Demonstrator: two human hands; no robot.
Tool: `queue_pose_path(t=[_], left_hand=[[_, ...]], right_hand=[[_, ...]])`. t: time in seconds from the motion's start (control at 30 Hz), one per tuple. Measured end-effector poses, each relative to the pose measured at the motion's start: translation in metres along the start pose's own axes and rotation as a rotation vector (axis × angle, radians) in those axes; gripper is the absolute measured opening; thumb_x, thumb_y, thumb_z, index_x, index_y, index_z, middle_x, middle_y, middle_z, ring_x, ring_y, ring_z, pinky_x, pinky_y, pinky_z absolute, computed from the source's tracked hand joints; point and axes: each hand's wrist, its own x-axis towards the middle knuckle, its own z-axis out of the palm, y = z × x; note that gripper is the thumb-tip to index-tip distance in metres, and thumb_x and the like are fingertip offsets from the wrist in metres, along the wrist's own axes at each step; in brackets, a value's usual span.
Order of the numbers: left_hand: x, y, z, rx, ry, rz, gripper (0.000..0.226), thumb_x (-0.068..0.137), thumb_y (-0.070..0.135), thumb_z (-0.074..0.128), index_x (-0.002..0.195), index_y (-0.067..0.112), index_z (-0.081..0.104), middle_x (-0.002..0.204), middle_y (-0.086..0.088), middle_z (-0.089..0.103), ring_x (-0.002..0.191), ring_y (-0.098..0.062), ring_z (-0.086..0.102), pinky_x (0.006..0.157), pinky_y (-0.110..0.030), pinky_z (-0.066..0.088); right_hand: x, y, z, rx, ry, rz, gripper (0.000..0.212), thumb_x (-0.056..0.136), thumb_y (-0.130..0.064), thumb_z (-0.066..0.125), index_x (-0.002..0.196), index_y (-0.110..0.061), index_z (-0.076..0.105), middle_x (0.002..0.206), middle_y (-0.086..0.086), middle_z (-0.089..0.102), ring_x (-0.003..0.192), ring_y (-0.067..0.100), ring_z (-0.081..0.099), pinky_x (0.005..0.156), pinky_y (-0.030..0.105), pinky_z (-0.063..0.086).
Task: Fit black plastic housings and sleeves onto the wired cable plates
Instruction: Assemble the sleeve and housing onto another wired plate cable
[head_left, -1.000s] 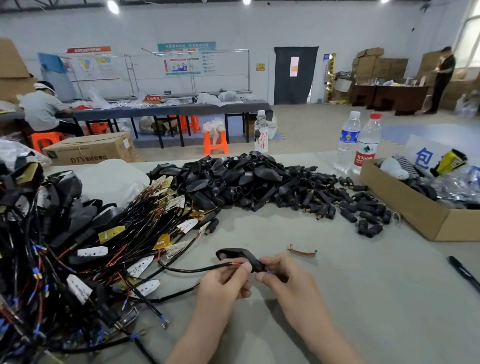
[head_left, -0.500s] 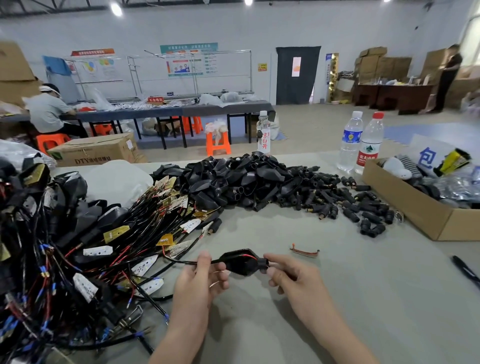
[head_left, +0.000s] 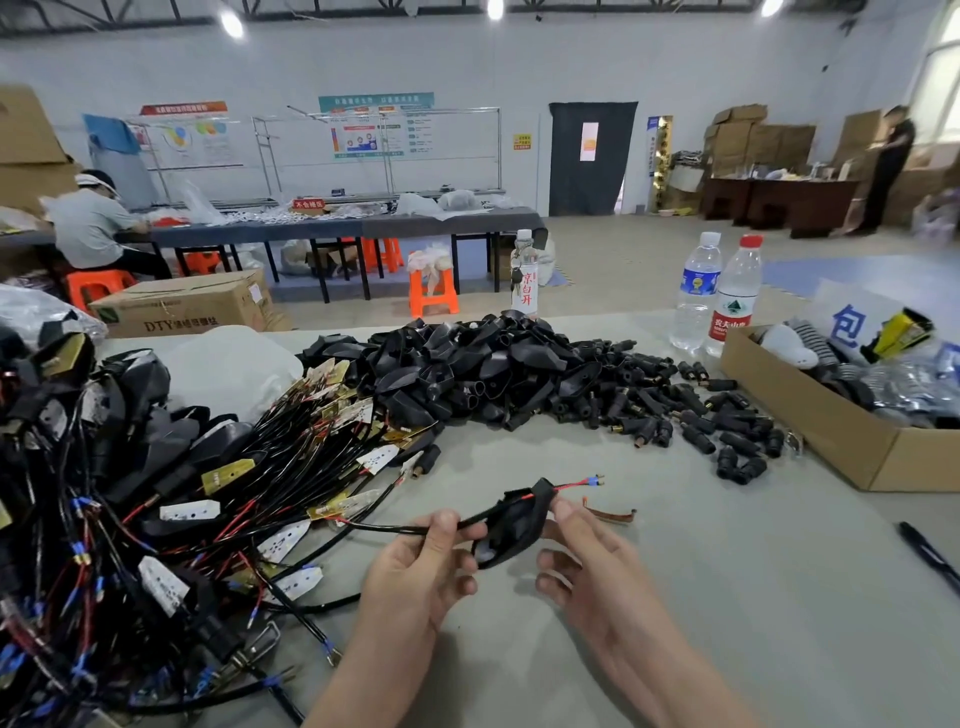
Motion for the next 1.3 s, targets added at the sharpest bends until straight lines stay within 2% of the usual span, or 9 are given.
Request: queue_pose_path(t=[0.2, 0.3, 0.4, 0.53, 0.6, 0.73, 0.93, 1.1, 1.3], left_hand=[[0.001, -0.006, -0.003, 0.221, 0.003, 0.133, 0.021, 0.08, 0.021, 0.069, 0.092, 0.004, 0.067, 0.088, -0.017, 0.076, 0.054, -0.015, 0.057, 0.047, -0.024, 0.047], [0.002, -0.009, -0.007, 0.388, 0.084, 0.279, 0.01, 0.084, 0.024, 0.07, 0.082, 0.015, 0.074, 0.068, -0.004, 0.072, 0.056, -0.015, 0.053, 0.051, -0.024, 0.043], [-0.001, -0.01, -0.008, 0.521, 0.075, 0.375, 0.005, 0.083, 0.029, 0.074, 0.086, 0.034, 0.075, 0.057, 0.008, 0.065, 0.053, -0.003, 0.053, 0.054, -0.013, 0.04], [-0.002, -0.014, -0.008, 0.577, 0.037, 0.371, 0.012, 0.086, 0.023, 0.076, 0.086, 0.035, 0.074, 0.071, -0.012, 0.072, 0.065, -0.016, 0.057, 0.064, -0.025, 0.043], [-0.002, -0.015, -0.007, 0.579, 0.004, 0.351, 0.004, 0.085, 0.03, 0.077, 0.087, 0.027, 0.075, 0.075, -0.011, 0.074, 0.07, -0.018, 0.065, 0.068, -0.025, 0.046], [0.002, -0.015, -0.006, 0.464, 0.051, 0.32, 0.033, 0.081, 0.046, 0.065, 0.097, 0.018, 0.071, 0.066, 0.007, 0.068, 0.064, -0.007, 0.063, 0.059, -0.017, 0.048], [0.016, -0.008, -0.022, 0.14, 0.246, 0.194, 0.024, 0.093, 0.034, 0.064, 0.088, 0.01, 0.068, 0.064, 0.001, 0.061, 0.057, -0.014, 0.058, 0.052, -0.025, 0.052], [0.01, -0.01, -0.018, 0.275, 0.192, 0.28, 0.035, 0.078, 0.045, 0.069, 0.089, 0.011, 0.071, 0.072, 0.003, 0.069, 0.062, -0.008, 0.061, 0.056, -0.02, 0.053], [0.003, -0.015, -0.01, 0.487, 0.164, 0.398, 0.026, 0.078, 0.046, 0.067, 0.09, 0.025, 0.075, 0.081, 0.012, 0.075, 0.076, -0.002, 0.069, 0.065, -0.008, 0.047]], right_hand=[[-0.004, 0.003, 0.001, -0.162, -0.019, -0.101, 0.03, 0.074, -0.039, 0.071, 0.1, -0.026, 0.077, 0.103, 0.009, 0.075, 0.076, 0.019, 0.068, 0.057, 0.027, 0.054], [-0.006, 0.0, 0.003, -0.197, -0.029, -0.092, 0.034, 0.071, -0.042, 0.072, 0.103, -0.03, 0.076, 0.104, 0.006, 0.076, 0.078, 0.026, 0.072, 0.057, 0.029, 0.056], [-0.008, -0.001, 0.006, -0.234, -0.009, -0.071, 0.035, 0.072, -0.046, 0.071, 0.101, -0.027, 0.076, 0.095, 0.01, 0.075, 0.078, 0.031, 0.073, 0.055, 0.03, 0.055], [-0.008, 0.001, 0.005, -0.26, 0.033, -0.054, 0.025, 0.09, -0.035, 0.061, 0.099, -0.018, 0.076, 0.091, 0.014, 0.074, 0.079, 0.034, 0.074, 0.053, 0.029, 0.056], [-0.006, 0.002, 0.002, -0.294, 0.041, -0.056, 0.024, 0.096, -0.029, 0.058, 0.102, -0.014, 0.075, 0.094, 0.014, 0.075, 0.078, 0.03, 0.074, 0.054, 0.029, 0.056], [-0.002, 0.002, -0.003, -0.347, 0.089, -0.093, 0.023, 0.101, -0.023, 0.053, 0.105, -0.009, 0.071, 0.09, 0.01, 0.076, 0.074, 0.023, 0.074, 0.052, 0.026, 0.055], [0.001, -0.005, -0.013, -0.338, 0.21, -0.152, 0.024, 0.102, -0.026, 0.052, 0.099, -0.013, 0.072, 0.084, 0.01, 0.075, 0.074, 0.023, 0.074, 0.051, 0.025, 0.054], [0.0, 0.0, -0.007, -0.336, 0.142, -0.123, 0.027, 0.098, -0.033, 0.055, 0.09, -0.018, 0.076, 0.089, 0.01, 0.076, 0.077, 0.026, 0.074, 0.056, 0.028, 0.057], [0.002, 0.007, -0.002, -0.317, 0.104, -0.1, 0.022, 0.097, -0.023, 0.058, 0.099, -0.004, 0.069, 0.089, 0.014, 0.076, 0.075, 0.027, 0.074, 0.056, 0.027, 0.057]])
